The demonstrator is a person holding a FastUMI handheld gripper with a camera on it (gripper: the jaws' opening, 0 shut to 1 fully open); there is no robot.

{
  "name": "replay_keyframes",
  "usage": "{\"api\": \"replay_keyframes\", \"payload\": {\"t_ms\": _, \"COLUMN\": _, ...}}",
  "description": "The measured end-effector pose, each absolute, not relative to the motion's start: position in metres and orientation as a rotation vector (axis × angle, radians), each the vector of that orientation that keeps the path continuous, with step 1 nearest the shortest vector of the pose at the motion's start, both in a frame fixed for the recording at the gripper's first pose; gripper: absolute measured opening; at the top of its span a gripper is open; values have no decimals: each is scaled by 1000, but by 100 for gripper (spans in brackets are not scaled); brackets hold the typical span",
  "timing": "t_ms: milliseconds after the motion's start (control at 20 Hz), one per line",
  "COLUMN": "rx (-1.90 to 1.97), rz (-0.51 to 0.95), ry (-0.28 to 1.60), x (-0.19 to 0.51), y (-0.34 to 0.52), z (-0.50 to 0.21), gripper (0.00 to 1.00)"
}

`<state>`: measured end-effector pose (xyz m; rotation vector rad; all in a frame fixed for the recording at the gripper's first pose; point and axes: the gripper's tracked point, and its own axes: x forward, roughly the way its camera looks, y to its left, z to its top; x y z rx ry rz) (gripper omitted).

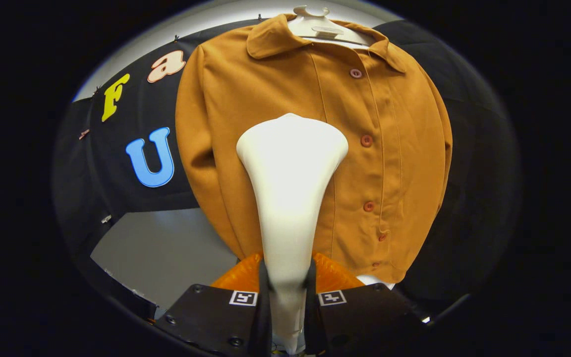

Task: Iron the clothes twice with a garment steamer, once on the left side and once on the right side.

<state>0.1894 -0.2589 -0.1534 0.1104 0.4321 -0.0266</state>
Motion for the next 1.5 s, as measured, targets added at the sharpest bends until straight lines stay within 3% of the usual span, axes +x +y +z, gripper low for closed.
{"api": "replay_keyframes", "payload": {"t_ms": 350, "rx": 114, "rz": -45, "ry": 604, "x": 177, "y": -270, "z": -230, "gripper": 30}}
{"api": "replay_keyframes", "payload": {"t_ms": 1000, "rx": 149, "rz": -58, "ry": 794, "x": 143, "y": -267, "z": -309, "gripper": 30}}
{"api": "replay_keyframes", "payload": {"t_ms": 1250, "rx": 146, "rz": -79, "ry": 800, "x": 130, "y": -271, "z": -305, "gripper": 30}}
{"api": "replay_keyframes", "payload": {"t_ms": 1500, "rx": 139, "rz": -92, "ry": 680, "x": 132, "y": -279, "z": -251, "gripper": 30}}
